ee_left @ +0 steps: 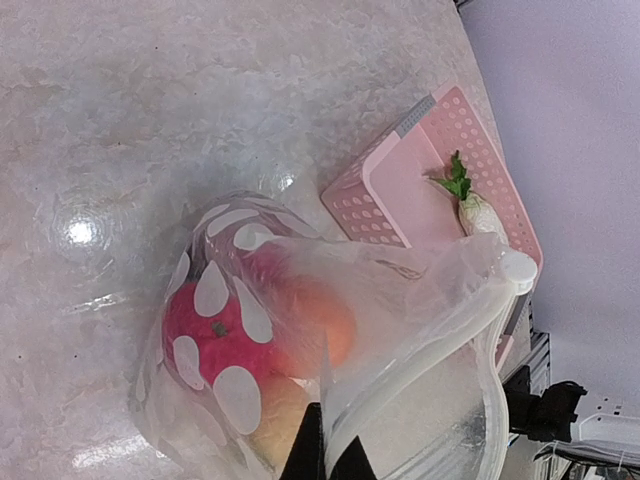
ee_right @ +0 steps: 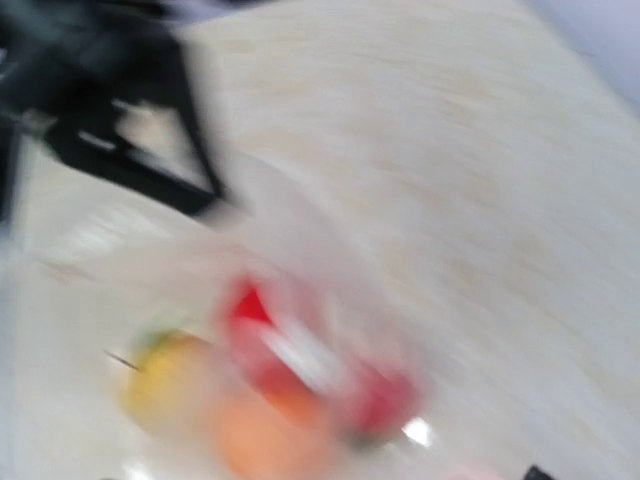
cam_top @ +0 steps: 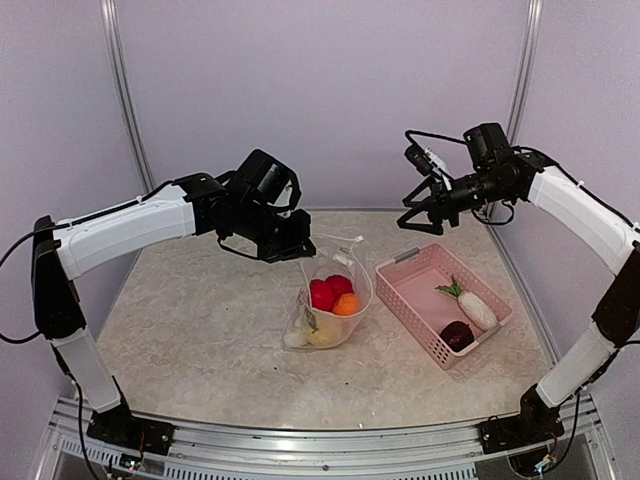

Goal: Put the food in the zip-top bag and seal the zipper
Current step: Place the fake fruit in the zipper food storage bag, then pick up the fake fruit from the bin.

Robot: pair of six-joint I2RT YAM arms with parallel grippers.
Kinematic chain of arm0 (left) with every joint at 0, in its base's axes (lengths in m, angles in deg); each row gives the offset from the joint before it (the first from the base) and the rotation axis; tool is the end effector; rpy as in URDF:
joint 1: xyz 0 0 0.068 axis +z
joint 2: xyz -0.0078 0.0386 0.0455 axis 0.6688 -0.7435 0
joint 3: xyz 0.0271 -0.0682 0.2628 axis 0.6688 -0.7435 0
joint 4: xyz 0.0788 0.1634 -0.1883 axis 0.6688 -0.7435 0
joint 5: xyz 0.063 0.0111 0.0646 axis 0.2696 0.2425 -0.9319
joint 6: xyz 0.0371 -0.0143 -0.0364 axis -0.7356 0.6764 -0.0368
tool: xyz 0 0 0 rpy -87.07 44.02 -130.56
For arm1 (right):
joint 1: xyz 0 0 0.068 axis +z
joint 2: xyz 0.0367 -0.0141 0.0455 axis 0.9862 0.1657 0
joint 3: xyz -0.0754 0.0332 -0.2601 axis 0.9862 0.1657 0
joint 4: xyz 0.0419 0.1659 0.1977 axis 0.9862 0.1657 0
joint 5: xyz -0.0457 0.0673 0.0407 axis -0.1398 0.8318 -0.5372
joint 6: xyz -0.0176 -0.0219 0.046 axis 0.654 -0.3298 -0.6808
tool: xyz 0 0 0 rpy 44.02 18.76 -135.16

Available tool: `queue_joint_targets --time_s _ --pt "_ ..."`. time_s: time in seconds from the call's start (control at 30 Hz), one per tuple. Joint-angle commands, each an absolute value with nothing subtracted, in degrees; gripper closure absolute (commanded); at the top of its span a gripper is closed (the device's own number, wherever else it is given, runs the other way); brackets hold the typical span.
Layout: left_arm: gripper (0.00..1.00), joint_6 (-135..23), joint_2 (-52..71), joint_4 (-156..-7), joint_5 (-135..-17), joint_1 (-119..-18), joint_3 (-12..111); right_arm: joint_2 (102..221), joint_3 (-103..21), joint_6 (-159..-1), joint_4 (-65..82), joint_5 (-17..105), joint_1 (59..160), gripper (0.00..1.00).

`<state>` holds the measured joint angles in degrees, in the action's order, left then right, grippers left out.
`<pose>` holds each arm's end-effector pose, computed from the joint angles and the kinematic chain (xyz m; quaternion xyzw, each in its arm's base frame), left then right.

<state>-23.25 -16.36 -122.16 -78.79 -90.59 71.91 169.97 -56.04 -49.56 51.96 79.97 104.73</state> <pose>0.2598 -0.3000 0.3269 0.0562 0.9225 -0.3041 0.2311 0.2962 0.1605 0.3720 -0.4809 0.7188 0.3445 0.3652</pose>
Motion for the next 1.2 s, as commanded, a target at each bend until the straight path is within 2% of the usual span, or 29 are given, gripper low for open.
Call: queue_joint_targets --time_s 0.0,0.13,0.33,0.67,1.17 --pt "1.00 -21.88 -13.13 -119.45 -77.10 -88.83 69.11 165.87 -51.80 -45.96 59.11 77.61 94.66 0.18" --pt "1.00 -22.39 -13.89 -120.31 -76.66 -88.85 69.63 163.61 -46.25 -43.03 61.63 68.66 89.62 0.20" --pt "1.00 -22.61 -14.59 -120.26 -75.83 -88.91 70.60 159.98 -35.58 -37.05 65.18 59.11 88.59 0.21" --pt "1.00 -22.72 -14.59 -121.17 -76.54 -89.91 71.67 158.71 -24.29 -32.34 65.12 57.56 89.51 0.21" --pt "1.00 -22.98 -14.42 -122.73 -77.00 -90.82 72.54 164.04 -20.17 -31.61 62.81 55.09 93.34 0.14"
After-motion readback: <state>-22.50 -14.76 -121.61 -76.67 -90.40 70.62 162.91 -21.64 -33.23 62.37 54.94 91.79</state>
